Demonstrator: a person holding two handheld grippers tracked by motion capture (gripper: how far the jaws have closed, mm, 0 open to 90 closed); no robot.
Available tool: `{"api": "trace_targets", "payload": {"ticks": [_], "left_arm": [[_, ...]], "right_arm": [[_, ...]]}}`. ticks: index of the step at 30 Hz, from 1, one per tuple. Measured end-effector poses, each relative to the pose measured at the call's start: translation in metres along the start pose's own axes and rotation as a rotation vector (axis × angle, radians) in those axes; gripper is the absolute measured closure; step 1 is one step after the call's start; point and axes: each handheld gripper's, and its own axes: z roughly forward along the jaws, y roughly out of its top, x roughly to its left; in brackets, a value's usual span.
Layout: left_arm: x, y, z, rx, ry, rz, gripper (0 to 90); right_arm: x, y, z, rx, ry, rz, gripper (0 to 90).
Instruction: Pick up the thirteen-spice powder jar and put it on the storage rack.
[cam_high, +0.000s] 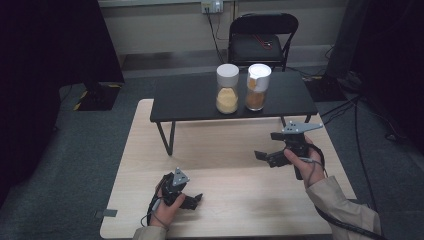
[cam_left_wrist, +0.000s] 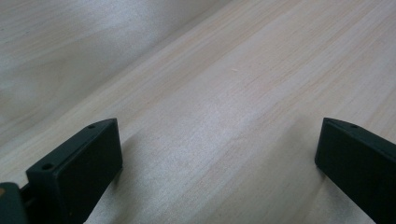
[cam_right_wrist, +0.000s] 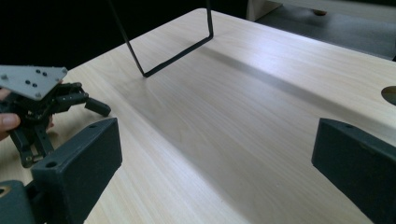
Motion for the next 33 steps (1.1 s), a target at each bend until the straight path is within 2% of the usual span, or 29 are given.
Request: {"api": "trace_targets", "payload": {"ticks": [11,33], "left_arm": [[0.000,0.000,0.000,0.000,0.000,0.000,0.0],[0.000,0.000,0.000,0.000,0.000,0.000,0.0]], "right_arm": [[-0.006,-0.023,0.003,0.006,0.018,-0.009,0.6],[-0.003,-0.051,0.005,0.059,0.039,-0.046,0.6]]}}
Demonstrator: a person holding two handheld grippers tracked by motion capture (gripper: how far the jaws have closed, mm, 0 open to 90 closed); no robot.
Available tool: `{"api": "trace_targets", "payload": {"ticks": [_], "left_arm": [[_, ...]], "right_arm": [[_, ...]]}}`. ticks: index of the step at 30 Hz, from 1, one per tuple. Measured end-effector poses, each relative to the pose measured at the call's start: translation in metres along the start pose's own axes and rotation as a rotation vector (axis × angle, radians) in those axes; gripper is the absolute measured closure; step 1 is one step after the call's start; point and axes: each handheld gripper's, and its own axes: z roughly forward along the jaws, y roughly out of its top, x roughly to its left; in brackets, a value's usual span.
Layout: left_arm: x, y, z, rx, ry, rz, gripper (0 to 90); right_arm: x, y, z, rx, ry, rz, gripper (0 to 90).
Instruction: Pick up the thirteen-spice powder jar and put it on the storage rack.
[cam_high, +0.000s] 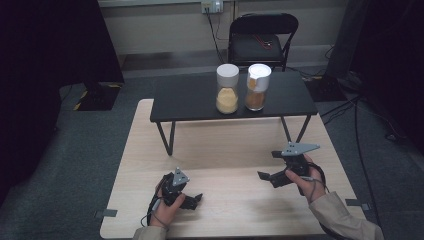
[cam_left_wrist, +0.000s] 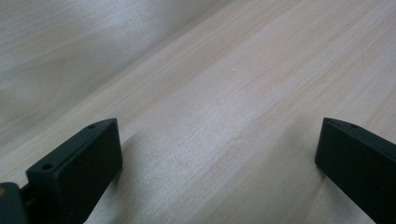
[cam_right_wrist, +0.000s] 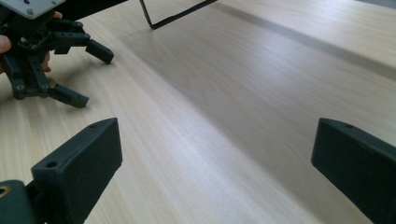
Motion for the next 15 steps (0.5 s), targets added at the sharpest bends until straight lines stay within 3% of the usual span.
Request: {"api": "trace_targets", "payload": {"ticks": [15], "left_arm": [[0.000,0.000,0.000,0.000,0.000,0.000,0.0]], "right_arm": [[-0.002,-0.028,-0.011,0.015,-0.003,-0.003,0.5]]}}
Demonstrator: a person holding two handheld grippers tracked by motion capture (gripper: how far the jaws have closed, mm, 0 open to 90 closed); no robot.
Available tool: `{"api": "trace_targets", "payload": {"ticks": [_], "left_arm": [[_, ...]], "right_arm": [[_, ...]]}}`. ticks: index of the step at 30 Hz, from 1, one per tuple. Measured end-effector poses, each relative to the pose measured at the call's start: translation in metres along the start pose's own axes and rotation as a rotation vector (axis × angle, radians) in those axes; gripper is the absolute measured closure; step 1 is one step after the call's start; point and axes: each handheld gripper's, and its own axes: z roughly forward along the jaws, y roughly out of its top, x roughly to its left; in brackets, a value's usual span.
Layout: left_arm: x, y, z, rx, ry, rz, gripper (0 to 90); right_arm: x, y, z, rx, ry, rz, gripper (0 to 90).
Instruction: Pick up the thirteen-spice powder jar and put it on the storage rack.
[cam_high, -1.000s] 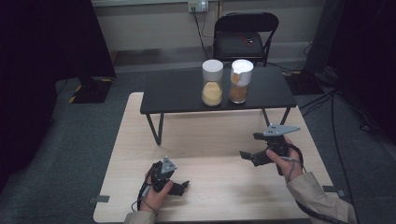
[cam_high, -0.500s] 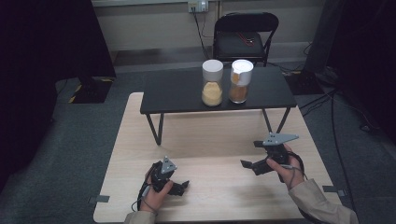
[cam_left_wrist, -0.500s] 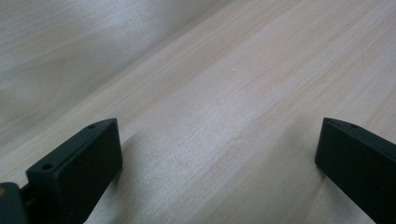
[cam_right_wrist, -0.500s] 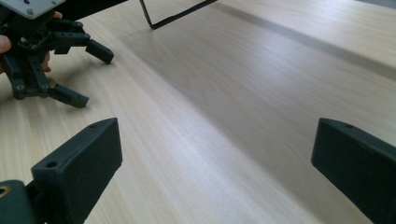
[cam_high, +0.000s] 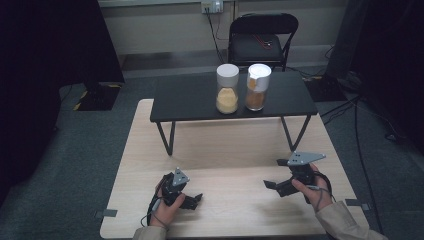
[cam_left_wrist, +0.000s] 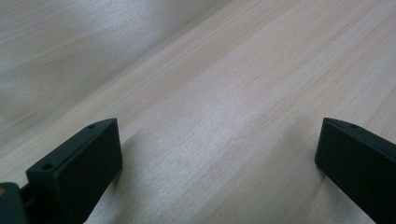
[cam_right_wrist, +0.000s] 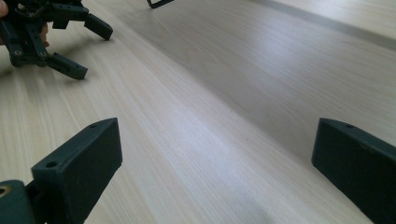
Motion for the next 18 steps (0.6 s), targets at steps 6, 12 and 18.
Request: {"api": "trace_targets", "payload": {"ticks": [6,12,18], "left_arm": [[0.000,0.000,0.000,0.000,0.000,0.000,0.0],[0.000,0.000,0.000,0.000,0.000,0.000,0.0],[0.000,0.000,0.000,0.000,0.000,-0.002,0.0]], "right_arm": [[-0.005,-0.009,-0.004,0.006,-0.006,0.011,0.5],[-0.008,-0.019,-0.003,0.016,-0.018,0.002,0.6],[-0.011,-0.028,-0.007,0.051,-0.030,0.003,0.8]]}}
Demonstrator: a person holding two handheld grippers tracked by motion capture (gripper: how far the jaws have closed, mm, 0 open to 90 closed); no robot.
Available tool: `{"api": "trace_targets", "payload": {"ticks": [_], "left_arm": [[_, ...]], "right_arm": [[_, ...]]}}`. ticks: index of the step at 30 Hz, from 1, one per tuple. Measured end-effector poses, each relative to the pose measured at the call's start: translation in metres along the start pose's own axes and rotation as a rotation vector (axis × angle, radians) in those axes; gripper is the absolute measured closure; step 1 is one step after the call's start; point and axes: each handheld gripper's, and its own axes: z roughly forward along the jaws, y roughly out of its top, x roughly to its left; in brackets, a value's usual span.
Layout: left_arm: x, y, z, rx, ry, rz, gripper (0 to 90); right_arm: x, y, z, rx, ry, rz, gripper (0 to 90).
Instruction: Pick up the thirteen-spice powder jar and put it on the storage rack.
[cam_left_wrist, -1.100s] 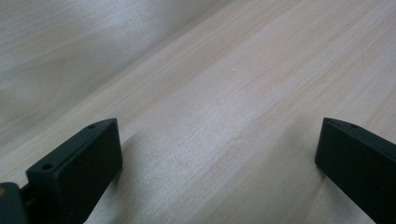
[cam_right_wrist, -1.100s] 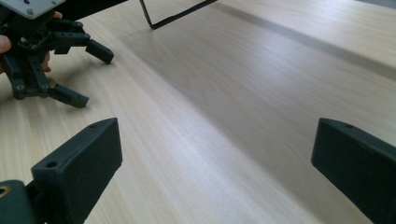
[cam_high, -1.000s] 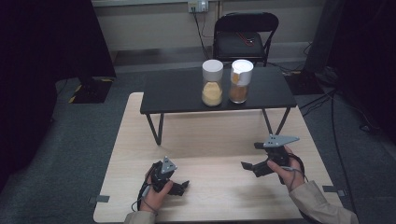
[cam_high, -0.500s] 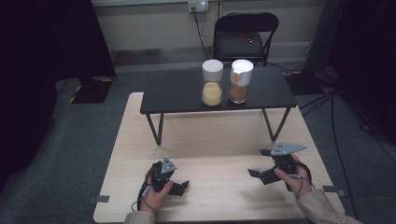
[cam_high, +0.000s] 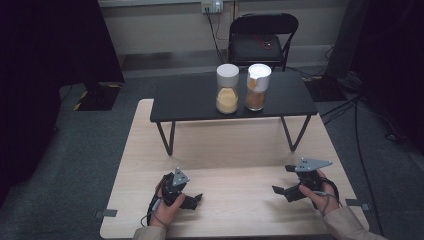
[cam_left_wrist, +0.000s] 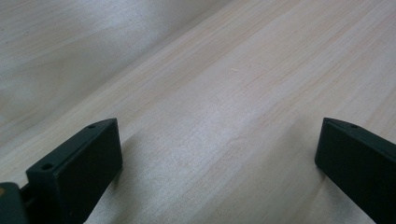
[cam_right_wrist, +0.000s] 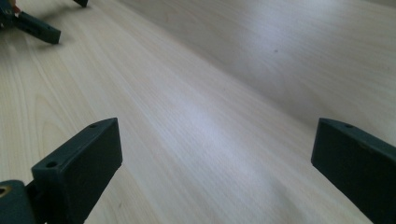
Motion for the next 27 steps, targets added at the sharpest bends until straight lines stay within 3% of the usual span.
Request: {"api": "trace_targets", "payload": {"ticks": [16,23,27], "left_arm": [[0.000,0.000,0.000,0.000,-0.001,0.000,0.0],[0.000,0.001,0.000,0.003,-0.001,0.004,0.0],[0.000,0.001,0.000,0.004,0.000,0.005,0.0]], "right_arm": [[-0.008,-0.010,-0.009,0.054,-0.032,0.001,0.9],[-0.006,-0.010,-0.006,0.127,-0.074,-0.065,1.0],[-0.008,-0.011,-0.003,0.150,-0.065,-0.078,0.9]]}}
